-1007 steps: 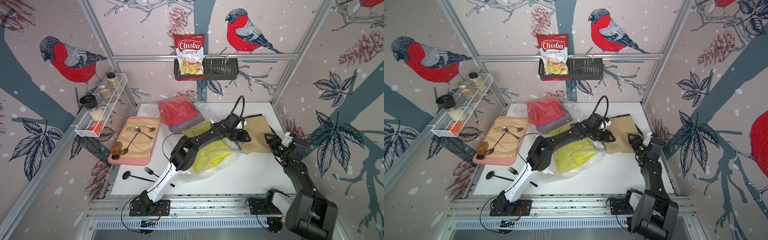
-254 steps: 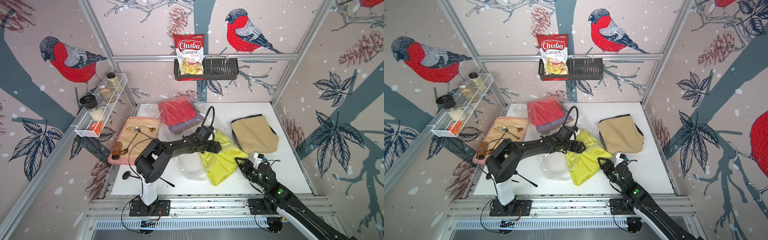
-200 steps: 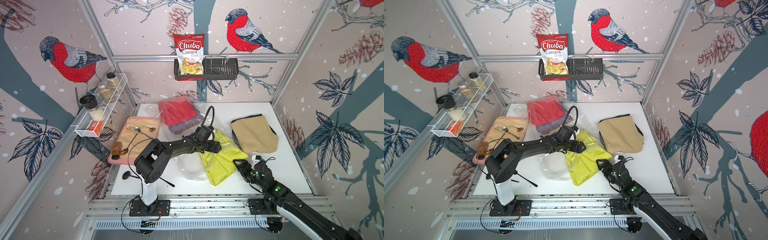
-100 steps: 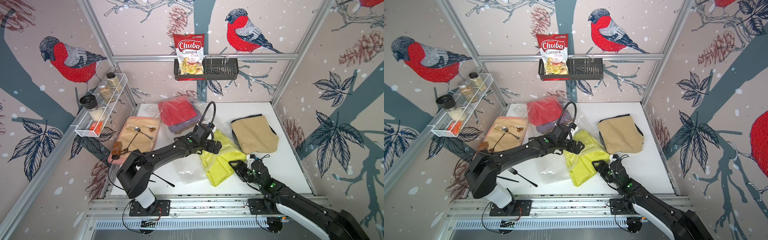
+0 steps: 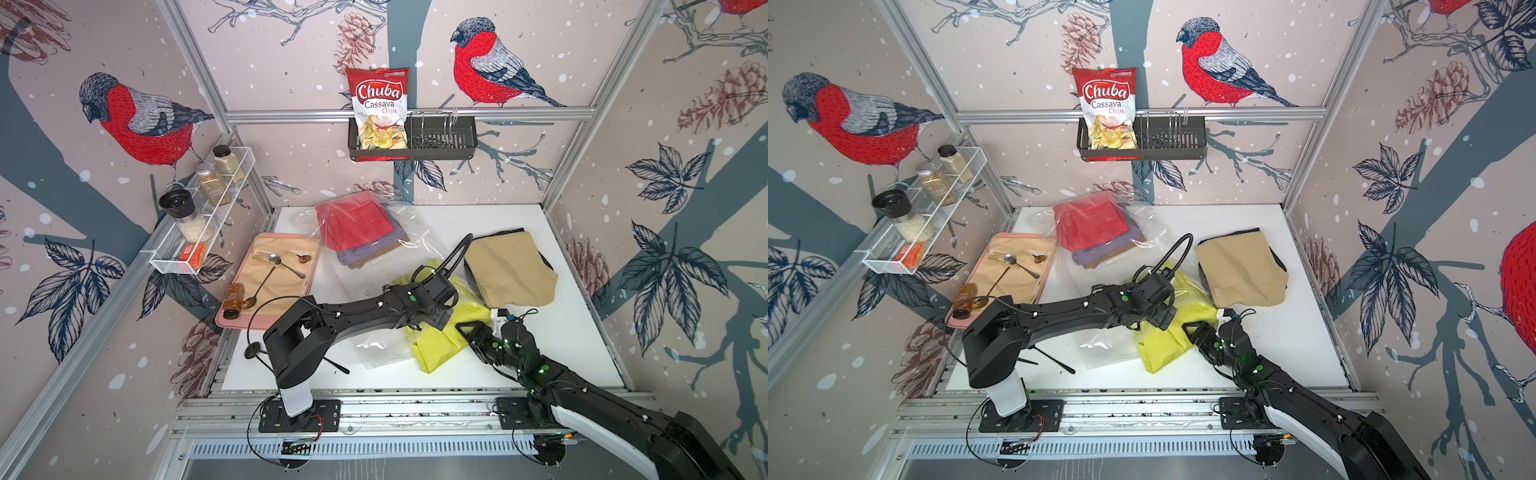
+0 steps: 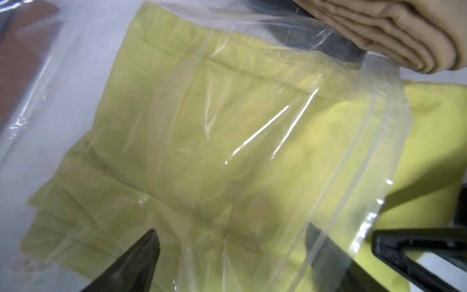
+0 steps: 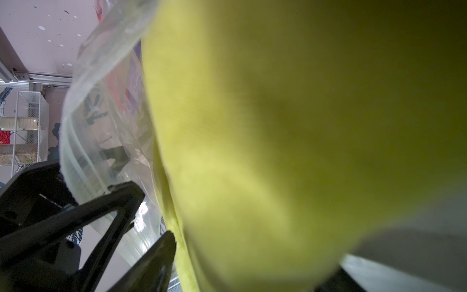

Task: Take the trousers out of the vacuum bag
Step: Take out the trousers from the vacuum bag.

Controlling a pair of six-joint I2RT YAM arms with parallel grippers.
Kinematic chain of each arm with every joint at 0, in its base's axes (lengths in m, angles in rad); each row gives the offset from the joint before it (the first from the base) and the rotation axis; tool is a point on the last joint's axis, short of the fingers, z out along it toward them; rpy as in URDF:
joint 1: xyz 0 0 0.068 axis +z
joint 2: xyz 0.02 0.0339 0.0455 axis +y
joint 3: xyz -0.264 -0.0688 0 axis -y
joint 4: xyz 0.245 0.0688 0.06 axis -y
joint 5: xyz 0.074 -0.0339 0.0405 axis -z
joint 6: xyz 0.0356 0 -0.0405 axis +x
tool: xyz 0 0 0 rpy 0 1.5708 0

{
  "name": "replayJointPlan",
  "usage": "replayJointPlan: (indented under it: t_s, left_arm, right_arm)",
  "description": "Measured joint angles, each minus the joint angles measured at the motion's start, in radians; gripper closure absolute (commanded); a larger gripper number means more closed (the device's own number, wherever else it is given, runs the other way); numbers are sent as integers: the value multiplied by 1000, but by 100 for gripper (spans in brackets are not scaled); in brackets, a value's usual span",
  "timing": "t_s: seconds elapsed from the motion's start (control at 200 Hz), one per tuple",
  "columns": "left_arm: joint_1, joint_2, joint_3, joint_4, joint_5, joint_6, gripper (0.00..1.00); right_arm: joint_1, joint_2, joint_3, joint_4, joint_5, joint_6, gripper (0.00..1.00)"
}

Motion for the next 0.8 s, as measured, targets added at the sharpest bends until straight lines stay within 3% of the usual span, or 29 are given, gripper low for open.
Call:
replayJointPlan:
  t_s: [0.09, 0.17, 0.27, 0.545, 0.8]
  left_arm:
    - [-6, 16, 37, -41, -56, -2, 69]
    - [-7, 14, 85, -88, -97, -11, 84]
    - [-7, -6, 144, -122, -124, -19, 91]
    - [-7, 4, 243, -177, -190, -18, 93]
    - [-5, 4, 243, -196, -199, -18, 93]
  right_arm:
    - [1, -13, 0, -8, -5, 5, 24]
    - [8, -21, 0, -11, -6, 23, 24]
    - [16, -16, 0, -11, -8, 23, 23]
    - [47, 86, 0, 100, -12, 35, 17]
    - [117, 213, 40, 175, 37, 61, 22]
